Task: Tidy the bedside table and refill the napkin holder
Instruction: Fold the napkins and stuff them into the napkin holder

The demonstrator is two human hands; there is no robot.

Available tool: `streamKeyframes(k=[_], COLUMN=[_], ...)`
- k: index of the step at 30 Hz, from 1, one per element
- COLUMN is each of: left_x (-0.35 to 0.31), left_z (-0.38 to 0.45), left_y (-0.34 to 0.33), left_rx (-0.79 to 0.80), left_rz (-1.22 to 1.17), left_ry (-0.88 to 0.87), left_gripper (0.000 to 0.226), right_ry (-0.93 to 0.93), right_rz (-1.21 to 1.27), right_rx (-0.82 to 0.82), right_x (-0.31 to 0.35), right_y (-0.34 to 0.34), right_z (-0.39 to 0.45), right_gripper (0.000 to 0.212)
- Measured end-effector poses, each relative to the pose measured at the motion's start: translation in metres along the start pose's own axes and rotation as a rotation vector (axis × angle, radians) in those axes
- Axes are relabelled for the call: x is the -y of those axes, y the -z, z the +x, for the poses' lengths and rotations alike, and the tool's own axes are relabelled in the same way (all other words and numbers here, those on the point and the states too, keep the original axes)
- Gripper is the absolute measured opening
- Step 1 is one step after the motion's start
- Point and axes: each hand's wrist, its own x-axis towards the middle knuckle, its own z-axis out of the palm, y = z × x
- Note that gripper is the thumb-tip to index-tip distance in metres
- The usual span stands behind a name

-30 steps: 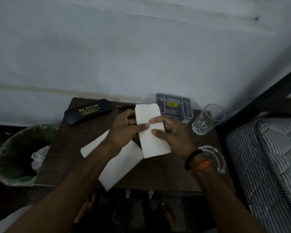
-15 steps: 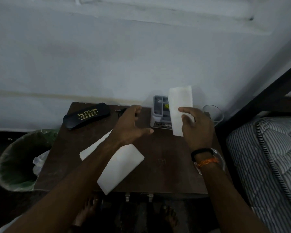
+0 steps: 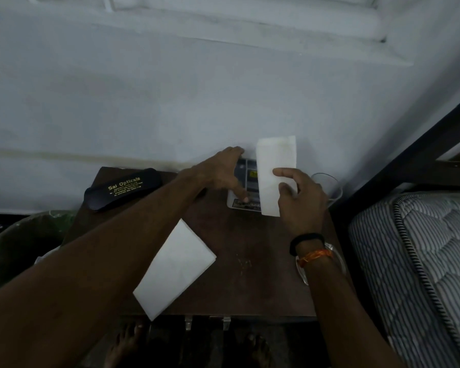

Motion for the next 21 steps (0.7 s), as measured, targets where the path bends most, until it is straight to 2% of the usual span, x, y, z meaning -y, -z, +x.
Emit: streamKeyframes(k=[14,17,19,21], left_x=[0.028,0.025,0.016,0.007], left_z=[-0.044,-0.052,-0.056,-0.054], left_y=[-0.007,-0.003,0.003,0.009], left_rx=[0.019,0.048,-0.012,-0.131], left_rz=[0.042,0.094,0.02,-0.151], left_ry=[-0.036,-0.012,-0.009,-0.038], left_gripper=[0.122,0.129,0.127,0.111], right_ry=[-0.042,-0.045,-0.036,-0.019], right_rz=[0.247,0.313,0.339,0.356], right_rx=[-0.056,-0.036,-0.02,-0.015], right_x=[0.018,0.017,0.018,0.019], right_y=[-0.012,-0.019,-0.023,-0.025], right_z=[0.01,0.013,0.014,0.015], right_gripper=[0.025,0.029,0.031,0.029])
